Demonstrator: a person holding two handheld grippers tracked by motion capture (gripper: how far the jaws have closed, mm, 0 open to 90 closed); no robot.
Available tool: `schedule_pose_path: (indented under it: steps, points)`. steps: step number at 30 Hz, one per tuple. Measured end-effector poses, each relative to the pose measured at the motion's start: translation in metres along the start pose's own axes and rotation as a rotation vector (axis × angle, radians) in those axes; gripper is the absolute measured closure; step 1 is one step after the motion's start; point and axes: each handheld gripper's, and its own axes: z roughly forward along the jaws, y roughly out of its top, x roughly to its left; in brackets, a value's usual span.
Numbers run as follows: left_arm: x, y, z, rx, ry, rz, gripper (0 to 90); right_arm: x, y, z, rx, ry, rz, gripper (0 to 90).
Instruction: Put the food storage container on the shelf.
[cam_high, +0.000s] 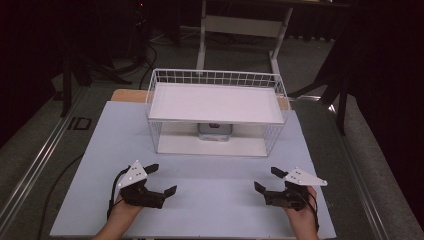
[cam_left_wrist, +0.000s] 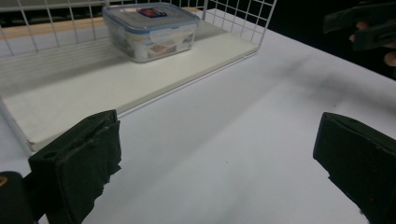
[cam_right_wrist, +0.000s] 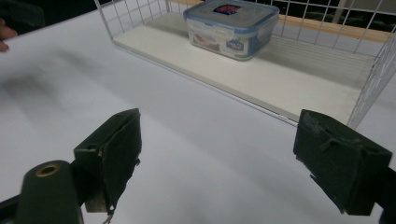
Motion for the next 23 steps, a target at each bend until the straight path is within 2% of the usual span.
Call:
schedule_pose_path:
  steps: [4, 6, 9, 15, 20, 23]
  points:
    - [0.0, -0.002, -0.001, -0.014, -0.003, -0.012, 2.0, -0.003, -0.005, 0.003, -0.005, 0.001, -0.005, 15.0]
    - [0.0, -0.003, -0.002, -0.024, -0.011, -0.025, 2.0, -0.005, -0.009, 0.006, 0.012, 0.015, 0.012, 13.7]
    - [0.0, -0.003, -0.004, -0.036, -0.014, -0.021, 2.0, -0.006, -0.013, 0.011, 0.041, -0.001, -0.021, 13.7]
    - [0.001, 0.0, -0.006, -0.054, -0.01, -0.024, 2.0, -0.007, -0.013, 0.013, 0.033, 0.001, -0.022, 13.7]
    - [0.003, 0.0, -0.009, -0.061, -0.005, -0.036, 2.0, -0.011, -0.014, 0.016, 0.024, 0.004, 0.007, 13.8]
    - [0.004, 0.0, -0.009, -0.066, -0.006, -0.044, 2.0, -0.01, -0.013, 0.016, 0.025, 0.0, 0.002, 13.8]
